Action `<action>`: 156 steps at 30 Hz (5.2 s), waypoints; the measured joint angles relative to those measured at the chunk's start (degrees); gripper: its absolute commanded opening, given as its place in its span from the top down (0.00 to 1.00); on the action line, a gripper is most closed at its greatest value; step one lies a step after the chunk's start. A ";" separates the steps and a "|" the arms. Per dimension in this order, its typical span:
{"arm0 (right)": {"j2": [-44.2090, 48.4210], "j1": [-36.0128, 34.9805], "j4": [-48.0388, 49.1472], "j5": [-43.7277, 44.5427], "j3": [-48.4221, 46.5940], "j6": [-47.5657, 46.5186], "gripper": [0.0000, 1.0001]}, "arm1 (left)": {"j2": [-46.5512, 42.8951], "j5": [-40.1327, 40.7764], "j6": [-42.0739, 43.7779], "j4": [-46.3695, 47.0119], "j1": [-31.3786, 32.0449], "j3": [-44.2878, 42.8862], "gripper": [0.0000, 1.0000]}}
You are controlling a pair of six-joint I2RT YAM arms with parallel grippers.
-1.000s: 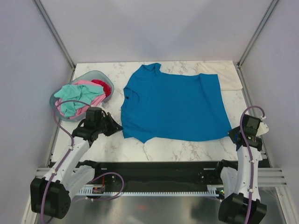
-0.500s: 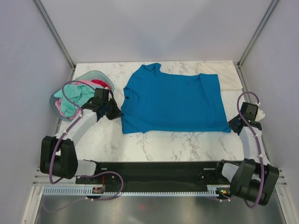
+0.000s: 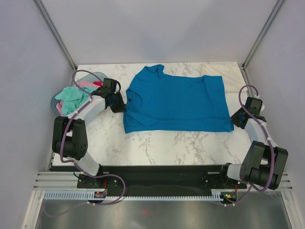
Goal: Fold and stack the t-shirts
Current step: Fold the tshirt
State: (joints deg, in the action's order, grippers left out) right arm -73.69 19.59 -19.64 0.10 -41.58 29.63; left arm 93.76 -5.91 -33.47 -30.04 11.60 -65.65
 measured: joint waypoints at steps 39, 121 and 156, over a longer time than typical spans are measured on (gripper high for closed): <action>-17.53 -1.99 7.17 -3.26 -12.09 -5.92 0.93 | 16.98 1.53 4.04 -7.52 -0.59 -20.44 0.98; -12.59 -1.88 2.51 4.83 -1.51 10.56 1.00 | 5.20 1.92 -1.25 2.69 3.67 4.87 0.98; 11.89 1.18 -12.37 7.17 6.56 7.74 0.76 | -16.65 3.54 0.00 -9.68 7.04 17.94 0.56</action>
State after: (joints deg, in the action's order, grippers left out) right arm -61.80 20.78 -32.01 7.27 -35.03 37.36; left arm 77.10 -2.37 -33.47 -39.72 18.63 -47.70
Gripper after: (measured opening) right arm 0.231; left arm 0.409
